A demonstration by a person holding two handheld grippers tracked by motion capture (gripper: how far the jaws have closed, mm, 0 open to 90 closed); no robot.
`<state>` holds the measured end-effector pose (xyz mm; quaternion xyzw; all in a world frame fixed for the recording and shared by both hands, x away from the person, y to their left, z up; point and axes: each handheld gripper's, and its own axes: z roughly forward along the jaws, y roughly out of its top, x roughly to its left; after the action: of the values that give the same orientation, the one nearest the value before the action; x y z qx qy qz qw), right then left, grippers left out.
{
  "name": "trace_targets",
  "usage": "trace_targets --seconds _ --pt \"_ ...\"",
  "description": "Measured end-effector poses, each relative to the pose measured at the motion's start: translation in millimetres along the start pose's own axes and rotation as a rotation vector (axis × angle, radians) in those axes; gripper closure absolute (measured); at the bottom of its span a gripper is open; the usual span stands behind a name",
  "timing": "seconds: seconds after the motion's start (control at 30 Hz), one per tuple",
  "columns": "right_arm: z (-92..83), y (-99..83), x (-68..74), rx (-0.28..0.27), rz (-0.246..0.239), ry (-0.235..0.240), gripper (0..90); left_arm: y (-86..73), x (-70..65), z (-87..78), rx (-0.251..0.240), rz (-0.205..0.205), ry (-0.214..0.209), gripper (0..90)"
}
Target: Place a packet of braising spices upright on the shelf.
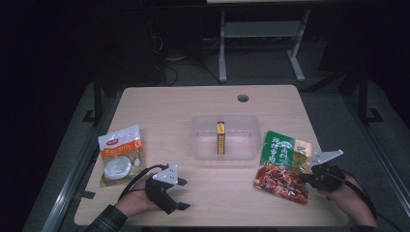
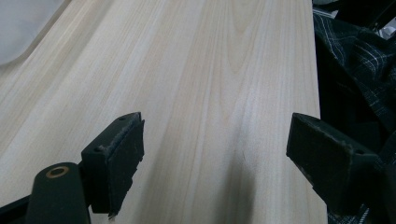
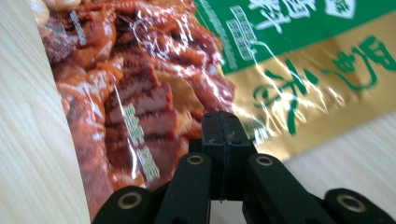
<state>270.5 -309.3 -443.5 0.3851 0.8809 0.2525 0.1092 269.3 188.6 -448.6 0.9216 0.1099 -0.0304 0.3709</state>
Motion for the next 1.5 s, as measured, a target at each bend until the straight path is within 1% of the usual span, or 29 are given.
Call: trace_targets --seconds 0.03,0.1,0.13,0.3,0.37,0.4,0.57,0.63,0.7,0.73,0.77,0.8,0.87,1.0,1.13,1.17,1.2,1.23,1.3,1.33,1.4,1.43,1.47,1.5 --pt "-1.2 -2.0 -0.2 -0.002 0.008 -0.002 90.0 0.0 0.0 0.0 0.001 0.0 0.0 18.5" --pt "-2.5 -4.8 -1.4 -0.003 0.006 -0.006 90.0 -0.1 -0.1 0.1 0.0 -0.001 0.0 18.4" --pt "-4.7 -11.6 -2.8 0.0 0.018 -0.009 90.0 0.0 0.0 0.2 0.0 0.0 0.0 18.4" --pt "-7.1 -22.4 -3.2 0.009 0.038 -0.007 90.0 0.6 -0.4 1.0 0.001 -0.002 -0.001 18.4" --pt "-6.7 -23.2 -3.5 0.009 0.038 -0.004 90.0 0.6 -0.3 1.4 0.002 -0.003 -0.002 18.4" --pt "-5.7 -24.9 -3.1 0.018 0.044 0.004 90.0 0.5 -0.4 1.6 0.002 -0.005 -0.003 18.5" --pt "-4.6 -25.3 -2.5 0.017 0.034 0.02 90.0 0.4 0.0 1.2 0.001 -0.001 -0.003 18.4" --pt "-3.8 -24.4 -0.9 0.016 0.021 0.032 90.0 0.4 -0.1 1.3 0.002 -0.002 -0.003 18.4" --pt "-3.6 -23.7 0.3 0.011 0.02 0.039 90.0 0.3 -0.3 1.5 0.003 -0.004 -0.005 18.4" --pt "-3.7 -22.9 0.9 0.001 0.018 0.057 90.0 0.1 -0.6 1.9 0.004 -0.006 -0.007 18.4" --pt "-2.5 -20.4 3.5 -0.008 0.007 0.077 90.0 0.1 -0.7 2.3 0.007 -0.002 -0.01 18.4" --pt "-1.1 -19.1 5.0 -0.006 0.0 0.089 90.0 0.1 -0.7 2.5 0.008 0.0 -0.01 18.4" --pt "1.1 -18.0 7.0 0.003 -0.009 0.097 90.0 0.2 -0.7 2.7 0.008 0.002 -0.011 18.5" --pt "3.3 -15.1 12.0 -0.001 -0.029 0.118 90.0 0.4 -0.9 3.0 0.009 0.001 -0.012 18.5" --pt "8.4 -8.8 19.8 -0.01 -0.046 0.161 90.0 0.6 -1.6 3.7 0.011 0.0 -0.014 18.4" --pt "9.8 -7.0 22.1 -0.013 -0.059 0.17 90.0 0.7 -1.8 3.8 0.01 -0.002 -0.014 18.5" --pt "9.8 -7.0 22.1 -0.013 -0.059 0.17 90.0 0.7 -1.8 3.8 0.01 -0.002 -0.014 18.4" --pt "12.1 -2.8 27.1 -0.009 -0.074 0.181 90.0 0.9 -1.9 3.9 0.012 -0.002 -0.014 18.4" --pt "13.3 -0.6 29.2 -0.01 -0.085 0.186 90.0 0.8 -1.9 4.0 0.014 0.0 -0.014 18.5" --pt "13.7 0.2 30.0 -0.01 -0.092 0.183 90.0 0.9 -2.0 4.0 0.014 -0.001 -0.014 18.5" --pt "12.9 1.9 30.7 -0.041 -0.098 0.168 90.0 0.8 -2.0 4.0 0.011 -0.002 -0.015 18.5" --pt "12.9 1.9 30.7 -0.041 -0.098 0.168 90.0 0.8 -2.0 4.0 0.011 -0.002 -0.015 18.4" --pt "10.8 7.1 27.9 -0.074 -0.093 0.13 90.0 0.7 -1.4 4.5 0.009 -0.004 -0.016 18.5" --pt "10.1 9.6 26.2 -0.086 -0.087 0.117 90.0 0.8 -1.2 4.6 0.01 -0.003 -0.015 18.5"
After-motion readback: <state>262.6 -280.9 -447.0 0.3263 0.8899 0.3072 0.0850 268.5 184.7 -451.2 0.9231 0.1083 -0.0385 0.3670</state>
